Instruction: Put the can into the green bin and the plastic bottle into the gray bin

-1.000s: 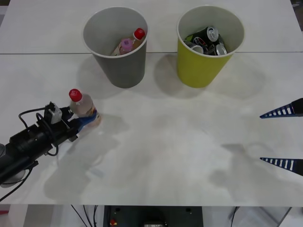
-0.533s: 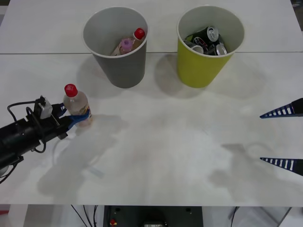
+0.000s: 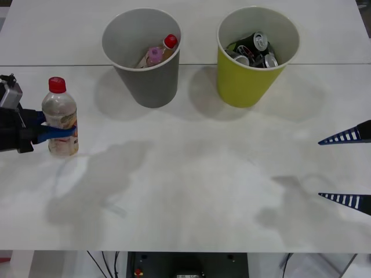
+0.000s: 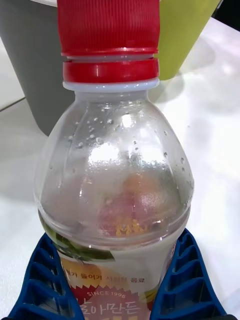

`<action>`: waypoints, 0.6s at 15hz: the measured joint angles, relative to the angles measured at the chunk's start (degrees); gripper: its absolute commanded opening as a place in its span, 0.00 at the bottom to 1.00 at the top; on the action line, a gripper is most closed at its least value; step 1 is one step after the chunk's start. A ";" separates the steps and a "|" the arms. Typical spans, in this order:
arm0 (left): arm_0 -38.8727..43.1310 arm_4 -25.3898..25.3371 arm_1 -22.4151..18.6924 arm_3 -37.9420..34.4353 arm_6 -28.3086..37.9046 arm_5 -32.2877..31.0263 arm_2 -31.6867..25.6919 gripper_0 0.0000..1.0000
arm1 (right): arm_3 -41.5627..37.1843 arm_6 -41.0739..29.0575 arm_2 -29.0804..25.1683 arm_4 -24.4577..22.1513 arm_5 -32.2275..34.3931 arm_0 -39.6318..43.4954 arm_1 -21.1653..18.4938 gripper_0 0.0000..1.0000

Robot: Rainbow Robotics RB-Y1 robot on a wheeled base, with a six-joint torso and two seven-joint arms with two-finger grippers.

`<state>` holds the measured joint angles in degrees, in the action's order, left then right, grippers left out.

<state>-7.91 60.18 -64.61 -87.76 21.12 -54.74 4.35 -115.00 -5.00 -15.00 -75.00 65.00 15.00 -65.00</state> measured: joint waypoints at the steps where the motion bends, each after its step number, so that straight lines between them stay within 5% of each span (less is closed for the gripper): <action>1: 0.00 0.03 -3.35 -1.72 5.38 -0.98 -0.34 0.00 | 0.00 0.00 0.00 0.00 0.00 0.00 0.00 1.00; 3: -0.79 1.82 -8.11 -4.36 14.94 -4.13 -2.07 0.00 | 0.00 0.00 0.00 0.00 0.00 0.00 0.00 1.00; 6: -7.02 11.10 -12.95 -8.36 27.76 -12.03 -4.08 0.00 | 0.00 0.00 0.00 0.00 0.00 0.00 0.00 1.00; 9: -16.95 20.53 -14.37 -13.35 41.45 -20.13 -3.11 0.00 | 0.00 0.00 0.00 0.00 0.00 0.00 0.00 1.00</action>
<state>-24.86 80.71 -78.98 -101.11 62.57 -74.88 1.24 -115.00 -5.00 -15.00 -75.00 65.00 15.00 -65.00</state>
